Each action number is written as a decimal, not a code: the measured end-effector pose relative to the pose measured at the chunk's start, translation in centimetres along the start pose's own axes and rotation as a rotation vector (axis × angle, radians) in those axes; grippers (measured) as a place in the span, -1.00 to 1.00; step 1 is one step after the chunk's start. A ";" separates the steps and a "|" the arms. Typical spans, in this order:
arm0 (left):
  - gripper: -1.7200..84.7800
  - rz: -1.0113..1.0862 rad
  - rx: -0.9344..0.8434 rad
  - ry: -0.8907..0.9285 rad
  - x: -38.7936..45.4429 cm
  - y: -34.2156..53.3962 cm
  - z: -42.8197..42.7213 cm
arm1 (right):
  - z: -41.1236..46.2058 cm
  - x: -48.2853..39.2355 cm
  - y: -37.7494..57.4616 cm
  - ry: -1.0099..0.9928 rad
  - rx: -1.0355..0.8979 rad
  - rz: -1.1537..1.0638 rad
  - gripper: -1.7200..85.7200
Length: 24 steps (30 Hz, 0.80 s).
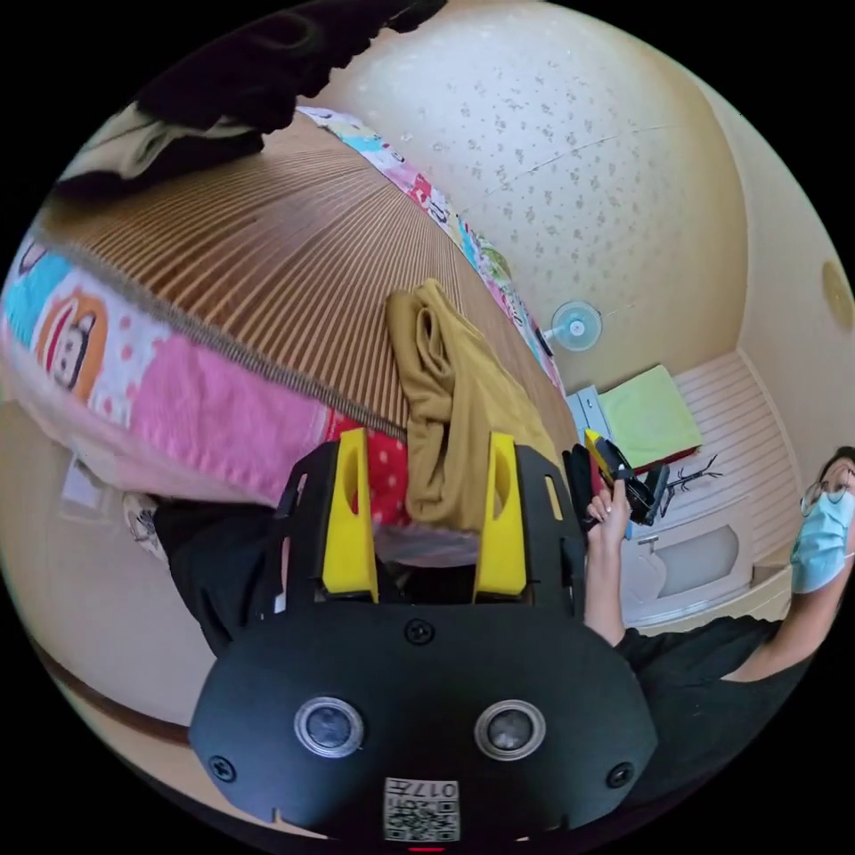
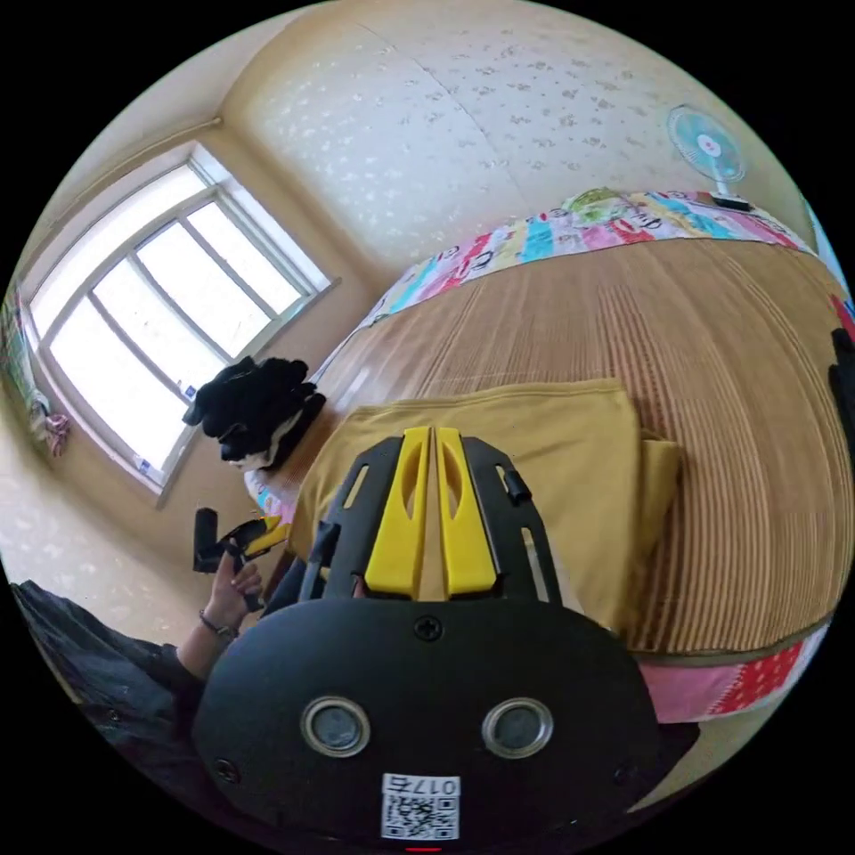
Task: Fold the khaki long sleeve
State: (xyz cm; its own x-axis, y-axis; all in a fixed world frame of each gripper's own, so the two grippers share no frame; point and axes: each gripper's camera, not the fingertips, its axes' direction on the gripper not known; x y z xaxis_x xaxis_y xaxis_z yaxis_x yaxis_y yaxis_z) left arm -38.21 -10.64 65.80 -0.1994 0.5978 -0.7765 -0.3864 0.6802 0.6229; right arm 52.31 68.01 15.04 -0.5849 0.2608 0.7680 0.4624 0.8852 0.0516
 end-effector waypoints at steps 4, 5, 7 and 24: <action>-0.71 -0.078 0.019 0.070 -1.7 3.2 0.8 | 6.8 -5.2 0.9 -0.155 -0.223 -0.093 -0.80; -0.73 -0.081 0.007 0.075 -1.8 3.3 1.0 | 8.2 -6.8 1.1 -0.194 -0.275 -0.122 -0.77; -0.81 -0.084 -0.045 0.089 -1.9 3.5 1.7 | 10.0 -9.3 1.1 -0.230 -0.366 -0.166 -0.71; -0.86 0.309 0.010 -0.196 13.6 4.2 0.4 | 23.7 -20.5 -3.3 0.399 -1.260 -0.536 -0.70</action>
State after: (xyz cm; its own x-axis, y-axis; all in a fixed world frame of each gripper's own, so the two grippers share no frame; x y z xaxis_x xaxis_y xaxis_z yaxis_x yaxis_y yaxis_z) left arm -42.19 0.49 57.92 -0.1288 0.8452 -0.5187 -0.3259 0.4580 0.8271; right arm 46.97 68.87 -16.04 -0.7496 -0.3019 0.5890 0.6465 -0.1430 0.7494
